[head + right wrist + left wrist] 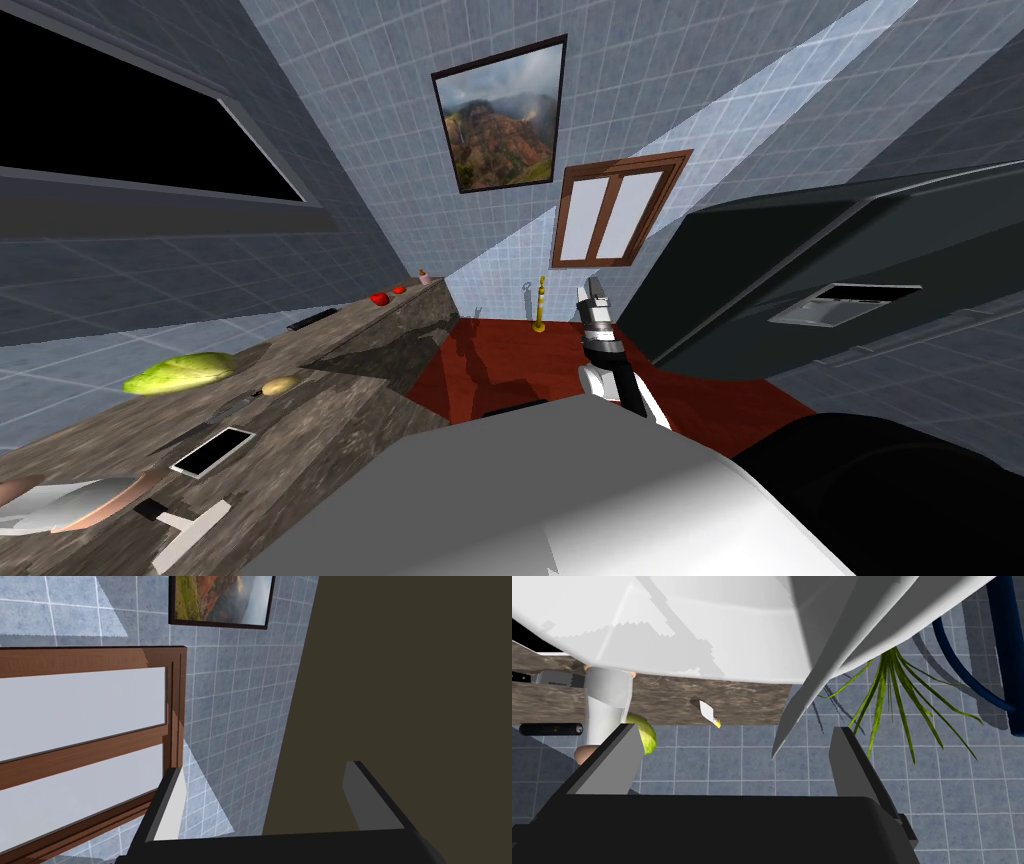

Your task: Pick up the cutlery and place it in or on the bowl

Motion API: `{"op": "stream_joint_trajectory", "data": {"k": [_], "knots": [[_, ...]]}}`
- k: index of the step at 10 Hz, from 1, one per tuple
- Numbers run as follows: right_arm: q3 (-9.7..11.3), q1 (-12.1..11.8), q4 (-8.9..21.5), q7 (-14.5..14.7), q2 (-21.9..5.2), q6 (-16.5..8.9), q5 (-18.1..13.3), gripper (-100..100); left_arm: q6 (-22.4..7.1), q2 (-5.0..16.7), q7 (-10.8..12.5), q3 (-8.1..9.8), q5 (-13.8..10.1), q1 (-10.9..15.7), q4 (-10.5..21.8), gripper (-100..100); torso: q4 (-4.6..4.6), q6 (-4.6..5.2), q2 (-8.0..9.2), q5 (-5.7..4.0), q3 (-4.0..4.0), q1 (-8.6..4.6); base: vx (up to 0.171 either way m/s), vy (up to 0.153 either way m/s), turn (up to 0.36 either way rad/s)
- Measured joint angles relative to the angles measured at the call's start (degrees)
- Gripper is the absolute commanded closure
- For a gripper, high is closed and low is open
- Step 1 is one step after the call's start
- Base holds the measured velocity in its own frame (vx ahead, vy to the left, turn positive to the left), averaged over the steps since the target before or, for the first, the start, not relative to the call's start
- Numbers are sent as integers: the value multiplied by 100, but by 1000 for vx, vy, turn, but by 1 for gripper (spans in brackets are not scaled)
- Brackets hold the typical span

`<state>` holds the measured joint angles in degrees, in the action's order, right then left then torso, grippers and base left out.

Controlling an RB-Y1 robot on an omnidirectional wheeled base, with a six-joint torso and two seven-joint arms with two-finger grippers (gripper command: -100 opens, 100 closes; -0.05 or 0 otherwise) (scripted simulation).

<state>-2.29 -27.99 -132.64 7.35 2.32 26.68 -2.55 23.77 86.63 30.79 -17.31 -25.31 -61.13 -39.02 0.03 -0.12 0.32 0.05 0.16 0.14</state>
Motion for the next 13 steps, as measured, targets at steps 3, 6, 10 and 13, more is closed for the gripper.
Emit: {"op": "stream_joint_trajectory", "data": {"k": [3,6,10,13], "knots": [[0,-1,0,0,0,0,0,0,-166,-45,-43,-288,77,654,262,-100,-8,3,-33,-2,-19,-6,-38,6,49],[0,0,0,0,0,0,0,0,-546,177,-350,-153,-256,1007,6,-100,-3,2,-13,-2,-7,-1,-54,20,19],[0,0,0,0,0,0,0,0,-1157,329,-1023,121,-779,1263,-584,-100,-3,3,-9,-1,-6,6,-53,26,54],[0,0,0,0,0,0,0,0,-1788,430,-1511,114,-1085,1623,-955,-100,-2,-1,-3,-3,-3,-7,-83,7,76]]}}
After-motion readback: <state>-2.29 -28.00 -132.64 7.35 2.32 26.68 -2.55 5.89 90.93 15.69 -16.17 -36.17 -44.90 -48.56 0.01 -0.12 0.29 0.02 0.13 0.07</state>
